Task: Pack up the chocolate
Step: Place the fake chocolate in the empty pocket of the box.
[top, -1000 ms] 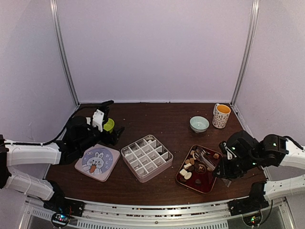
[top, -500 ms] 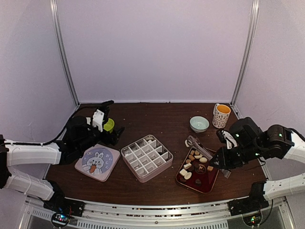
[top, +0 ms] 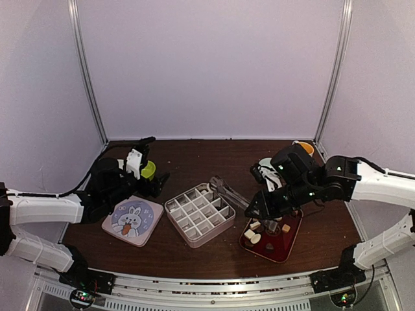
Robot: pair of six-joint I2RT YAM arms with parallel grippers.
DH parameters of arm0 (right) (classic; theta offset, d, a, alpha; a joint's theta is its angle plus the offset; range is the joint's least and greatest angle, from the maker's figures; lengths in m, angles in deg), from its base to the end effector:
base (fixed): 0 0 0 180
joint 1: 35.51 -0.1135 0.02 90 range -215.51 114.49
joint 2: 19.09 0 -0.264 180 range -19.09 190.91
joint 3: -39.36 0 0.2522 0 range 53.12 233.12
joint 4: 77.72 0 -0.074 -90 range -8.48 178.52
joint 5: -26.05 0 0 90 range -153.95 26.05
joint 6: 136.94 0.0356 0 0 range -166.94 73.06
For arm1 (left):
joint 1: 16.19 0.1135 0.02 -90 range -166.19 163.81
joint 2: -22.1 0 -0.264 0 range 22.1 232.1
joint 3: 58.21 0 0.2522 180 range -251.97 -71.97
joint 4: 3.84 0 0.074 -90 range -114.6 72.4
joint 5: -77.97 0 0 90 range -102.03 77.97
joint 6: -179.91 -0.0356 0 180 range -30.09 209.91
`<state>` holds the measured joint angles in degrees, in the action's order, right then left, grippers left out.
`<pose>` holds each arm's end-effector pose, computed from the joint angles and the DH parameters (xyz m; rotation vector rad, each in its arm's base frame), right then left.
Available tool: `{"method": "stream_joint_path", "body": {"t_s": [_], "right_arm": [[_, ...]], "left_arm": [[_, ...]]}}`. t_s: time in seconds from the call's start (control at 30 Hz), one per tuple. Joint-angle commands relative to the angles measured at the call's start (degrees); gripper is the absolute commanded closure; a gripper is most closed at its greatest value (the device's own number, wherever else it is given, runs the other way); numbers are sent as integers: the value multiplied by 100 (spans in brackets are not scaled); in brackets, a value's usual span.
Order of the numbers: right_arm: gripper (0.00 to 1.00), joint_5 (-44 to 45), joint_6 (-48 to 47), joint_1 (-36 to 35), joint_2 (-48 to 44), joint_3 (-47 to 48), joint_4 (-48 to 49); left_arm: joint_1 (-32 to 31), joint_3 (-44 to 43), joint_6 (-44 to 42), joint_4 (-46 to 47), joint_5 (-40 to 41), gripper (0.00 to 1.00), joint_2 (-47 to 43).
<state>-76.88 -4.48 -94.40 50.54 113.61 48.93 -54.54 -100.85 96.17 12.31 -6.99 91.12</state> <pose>0.1230 0.2192 0.2996 -0.4972 2.6420 0.9753 0.2052 -0.1583 0.2285 0.4274 1.7221 -0.4902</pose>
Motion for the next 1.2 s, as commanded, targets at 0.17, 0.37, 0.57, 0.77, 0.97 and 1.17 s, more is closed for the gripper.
{"method": "stream_joint_path", "body": {"t_s": [0.17,0.37,0.57,0.77,0.97,1.17], "right_arm": [[84,-61,-307,-60,820,287,590],[83,-222,-356,-86,1112,314,723],[77,-217,-385,-90,1232,331,742],[75,-169,-406,-88,1309,372,762],[73,-81,-459,-89,1365,471,663],[74,117,-483,-91,1096,501,286]], "left_arm": [[-24,-159,-55,215,-117,2,51],[-26,-178,-54,200,-189,2,68],[-24,-205,-37,186,-232,2,94],[-24,-203,-37,190,-223,2,87],[-28,-205,-37,180,-243,2,86],[-24,-213,-37,175,-250,2,104]]}}
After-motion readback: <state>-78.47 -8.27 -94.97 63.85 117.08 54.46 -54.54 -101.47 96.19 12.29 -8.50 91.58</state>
